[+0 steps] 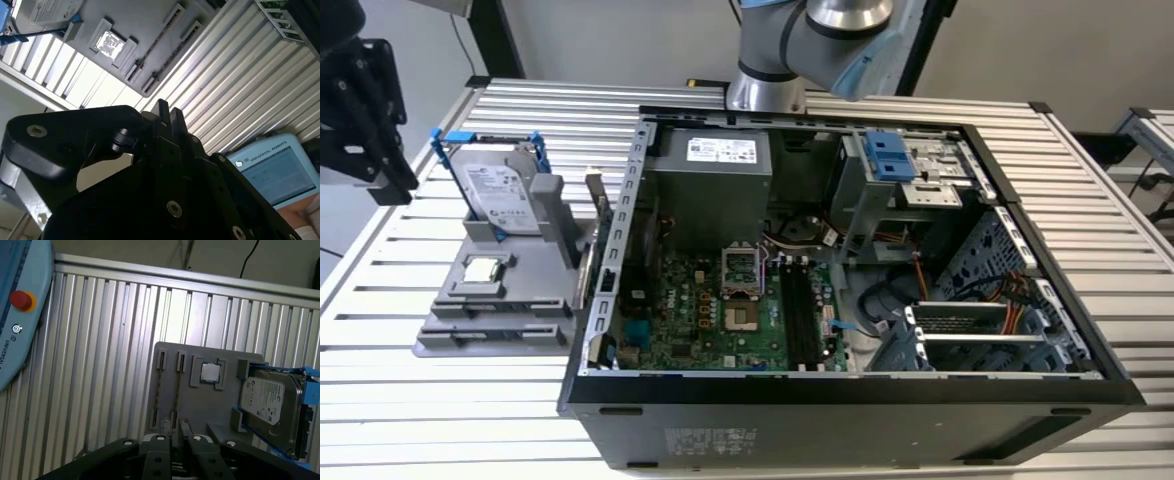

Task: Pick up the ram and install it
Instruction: 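Pick up the ram and move it above insertion slot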

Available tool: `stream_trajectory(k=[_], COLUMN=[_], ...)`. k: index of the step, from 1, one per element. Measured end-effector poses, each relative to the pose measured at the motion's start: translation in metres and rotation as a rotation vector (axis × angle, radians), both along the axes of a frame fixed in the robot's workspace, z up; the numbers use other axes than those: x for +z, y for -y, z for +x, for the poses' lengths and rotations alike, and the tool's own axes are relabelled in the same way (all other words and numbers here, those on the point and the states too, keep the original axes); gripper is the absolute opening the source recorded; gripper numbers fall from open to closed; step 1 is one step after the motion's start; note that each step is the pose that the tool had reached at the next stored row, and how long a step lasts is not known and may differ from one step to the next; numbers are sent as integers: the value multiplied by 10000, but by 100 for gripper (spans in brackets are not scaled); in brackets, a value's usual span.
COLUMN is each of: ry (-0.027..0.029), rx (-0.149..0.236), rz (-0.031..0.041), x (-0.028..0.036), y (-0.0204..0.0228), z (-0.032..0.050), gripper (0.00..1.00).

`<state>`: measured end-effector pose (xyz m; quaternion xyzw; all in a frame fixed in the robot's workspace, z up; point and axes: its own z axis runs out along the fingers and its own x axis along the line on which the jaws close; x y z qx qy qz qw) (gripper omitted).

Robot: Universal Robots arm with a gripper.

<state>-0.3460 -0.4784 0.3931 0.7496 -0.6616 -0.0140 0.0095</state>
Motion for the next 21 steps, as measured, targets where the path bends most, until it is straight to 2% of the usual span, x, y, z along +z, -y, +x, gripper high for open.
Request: stream_trajectory(k=[8, 9, 11, 12, 13, 14, 18, 21], ry=[0, -2, 1, 1, 5, 4, 24, 26], rx=[49, 49, 45, 35, 10, -47, -678, -737], rz=[7, 105, 469, 626, 656, 654, 653, 653], x=[-1, -2, -7, -9, -15, -18, -40, -44], y=[0, -1, 0, 0, -1, -1, 0, 0], z=[0, 0, 0, 0, 0, 0, 0, 0], gripper=[100, 100, 100, 100, 100, 100, 100, 100])
